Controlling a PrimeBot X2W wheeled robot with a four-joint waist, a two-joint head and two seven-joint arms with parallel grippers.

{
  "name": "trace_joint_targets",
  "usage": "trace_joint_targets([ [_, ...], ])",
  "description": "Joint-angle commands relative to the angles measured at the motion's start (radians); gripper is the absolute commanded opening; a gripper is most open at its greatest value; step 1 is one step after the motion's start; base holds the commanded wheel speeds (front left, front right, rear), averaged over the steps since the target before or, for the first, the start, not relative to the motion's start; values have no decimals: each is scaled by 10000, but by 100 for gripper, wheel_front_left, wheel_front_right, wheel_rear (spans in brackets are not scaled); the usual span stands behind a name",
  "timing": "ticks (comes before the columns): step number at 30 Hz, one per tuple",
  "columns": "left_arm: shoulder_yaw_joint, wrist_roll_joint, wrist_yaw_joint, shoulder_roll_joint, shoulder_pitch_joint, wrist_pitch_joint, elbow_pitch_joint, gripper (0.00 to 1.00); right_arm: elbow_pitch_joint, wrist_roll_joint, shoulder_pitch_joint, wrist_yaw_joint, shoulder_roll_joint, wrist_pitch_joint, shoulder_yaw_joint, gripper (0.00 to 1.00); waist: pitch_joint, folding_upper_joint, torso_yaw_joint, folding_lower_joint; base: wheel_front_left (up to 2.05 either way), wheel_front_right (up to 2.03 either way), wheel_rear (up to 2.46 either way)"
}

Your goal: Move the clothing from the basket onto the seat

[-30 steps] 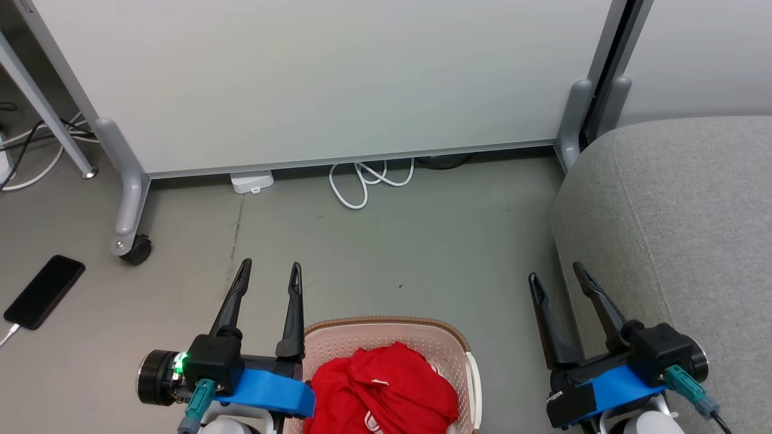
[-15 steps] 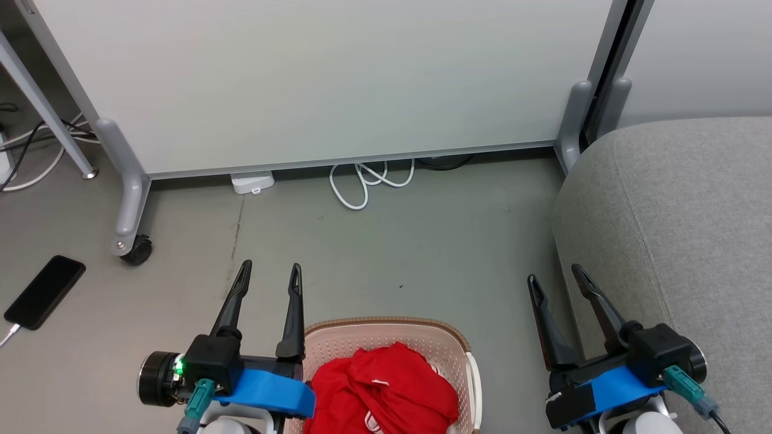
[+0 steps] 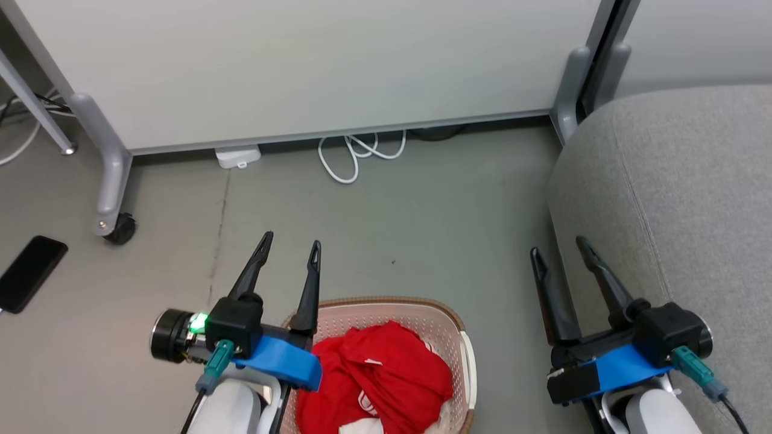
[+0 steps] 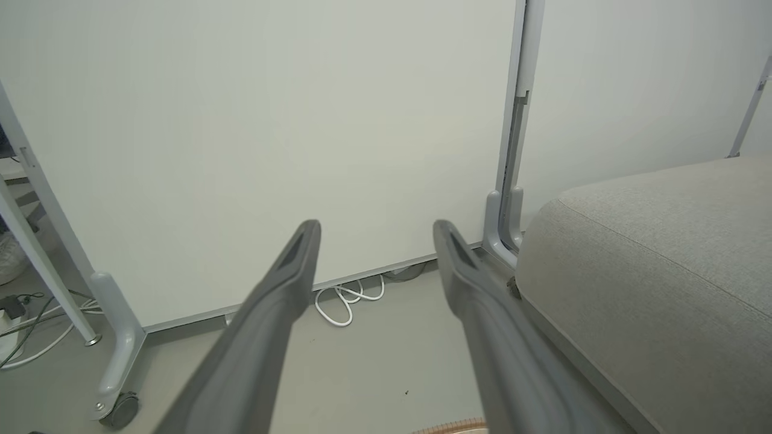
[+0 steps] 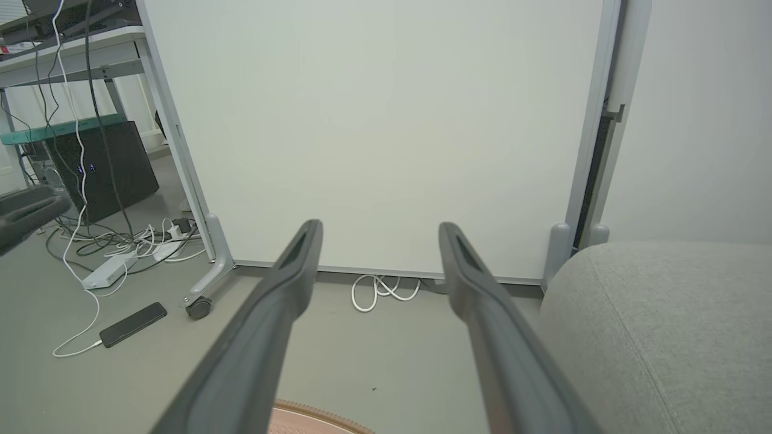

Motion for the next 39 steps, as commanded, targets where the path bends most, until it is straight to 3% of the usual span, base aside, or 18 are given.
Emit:
trace_joint_targets([
  [1, -76, 110, -107, 86, -342, -28, 192, 100, -101, 17, -209, 22, -52, -59, -28, 100, 323, 0, -194, 0, 0, 0, 0],
  [20, -1790, 653, -606, 674, -3504, -26, 2925, 100, -907, -289, -1944, 22, -43, -58, -202, 100, 3284, 0, -1206, 0, 0, 0, 0],
  [39, -6288, 212, -598, 1350, -5984, -28, 6754, 100, -1381, -531, -3019, 22, -43, -56, -75, 100, 5628, 0, -1676, 0, 0, 0, 0],
])
